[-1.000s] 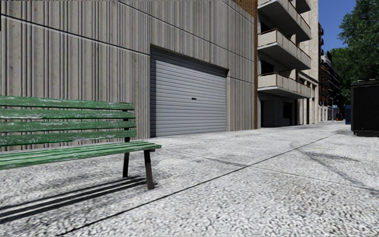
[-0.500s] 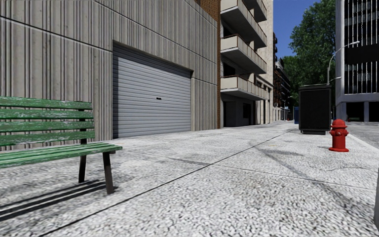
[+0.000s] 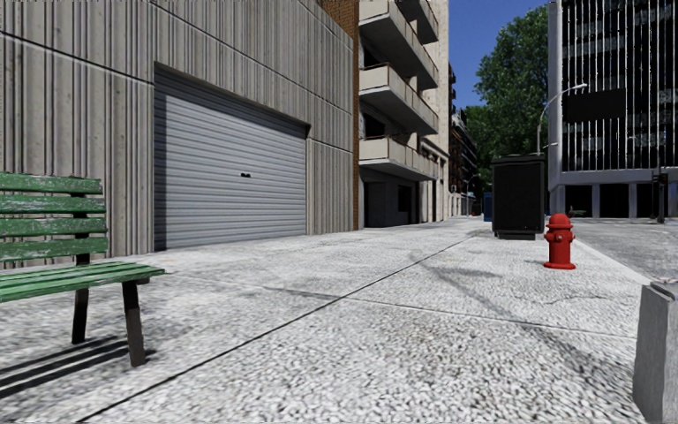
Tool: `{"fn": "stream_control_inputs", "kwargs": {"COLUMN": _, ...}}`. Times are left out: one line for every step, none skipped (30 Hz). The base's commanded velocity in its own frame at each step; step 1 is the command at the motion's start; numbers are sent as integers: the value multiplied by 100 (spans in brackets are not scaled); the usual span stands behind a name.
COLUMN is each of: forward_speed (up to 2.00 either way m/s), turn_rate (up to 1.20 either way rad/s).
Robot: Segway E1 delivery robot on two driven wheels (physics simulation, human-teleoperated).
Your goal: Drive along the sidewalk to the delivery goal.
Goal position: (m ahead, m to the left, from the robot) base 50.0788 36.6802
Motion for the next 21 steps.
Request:
{"fn": "stream_control_inputs", "kwargs": {"forward_speed": 62, "turn_rate": -13}}
{"fn": "stream_control_inputs", "kwargs": {"forward_speed": 94, "turn_rate": -5}}
{"fn": "stream_control_inputs", "kwargs": {"forward_speed": 94, "turn_rate": -5}}
{"fn": "stream_control_inputs", "kwargs": {"forward_speed": 101, "turn_rate": -3}}
{"fn": "stream_control_inputs", "kwargs": {"forward_speed": 103, "turn_rate": -3}}
{"fn": "stream_control_inputs", "kwargs": {"forward_speed": 103, "turn_rate": -3}}
{"fn": "stream_control_inputs", "kwargs": {"forward_speed": 103, "turn_rate": -3}}
{"fn": "stream_control_inputs", "kwargs": {"forward_speed": 104, "turn_rate": -3}}
{"fn": "stream_control_inputs", "kwargs": {"forward_speed": 104, "turn_rate": -3}}
{"fn": "stream_control_inputs", "kwargs": {"forward_speed": 104, "turn_rate": -3}}
{"fn": "stream_control_inputs", "kwargs": {"forward_speed": 104, "turn_rate": -3}}
{"fn": "stream_control_inputs", "kwargs": {"forward_speed": 104, "turn_rate": -3}}
{"fn": "stream_control_inputs", "kwargs": {"forward_speed": 104, "turn_rate": -3}}
{"fn": "stream_control_inputs", "kwargs": {"forward_speed": 104, "turn_rate": -3}}
{"fn": "stream_control_inputs", "kwargs": {"forward_speed": 104, "turn_rate": -3}}
{"fn": "stream_control_inputs", "kwargs": {"forward_speed": 104, "turn_rate": -3}}
{"fn": "stream_control_inputs", "kwargs": {"forward_speed": 104, "turn_rate": -3}}
{"fn": "stream_control_inputs", "kwargs": {"forward_speed": 104, "turn_rate": -1}}
{"fn": "stream_control_inputs", "kwargs": {"forward_speed": 104, "turn_rate": -1}}
{"fn": "stream_control_inputs", "kwargs": {"forward_speed": 104, "turn_rate": 0}}
{"fn": "stream_control_inputs", "kwargs": {"forward_speed": 104, "turn_rate": 0}}
